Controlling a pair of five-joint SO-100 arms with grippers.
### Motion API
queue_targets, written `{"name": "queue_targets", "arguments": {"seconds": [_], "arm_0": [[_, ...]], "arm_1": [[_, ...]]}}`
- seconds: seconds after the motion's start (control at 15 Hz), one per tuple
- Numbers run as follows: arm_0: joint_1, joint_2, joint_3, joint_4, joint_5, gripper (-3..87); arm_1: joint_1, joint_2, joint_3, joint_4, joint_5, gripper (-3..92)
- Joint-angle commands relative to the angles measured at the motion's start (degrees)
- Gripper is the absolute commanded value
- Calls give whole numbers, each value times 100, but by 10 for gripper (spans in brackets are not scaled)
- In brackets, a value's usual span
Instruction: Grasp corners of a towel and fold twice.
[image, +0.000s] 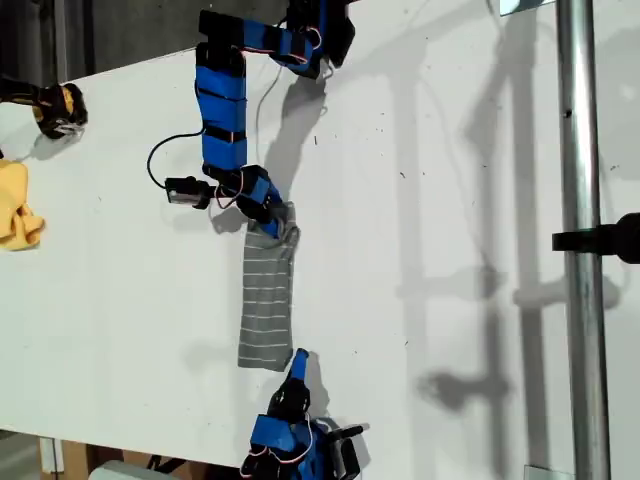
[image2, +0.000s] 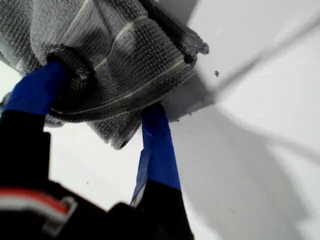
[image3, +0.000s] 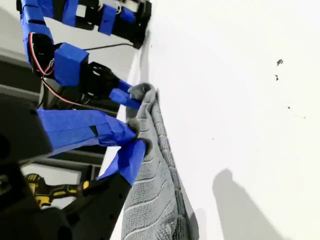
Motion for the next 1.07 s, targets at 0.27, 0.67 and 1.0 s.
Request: {"name": "queue_targets", "arguments": {"seconds": [0.27,0.67,1.0], "arm_0": [[18,44,0,70,-53,10],[9,44,18,97,-70,10],[-35,44,26,70,-26,11]], "arm_1": [[123,-686,-1274,220,-246,12],[149,1521,466,1081,-9,0],[158,5388,2558,3094,791,0]]}}
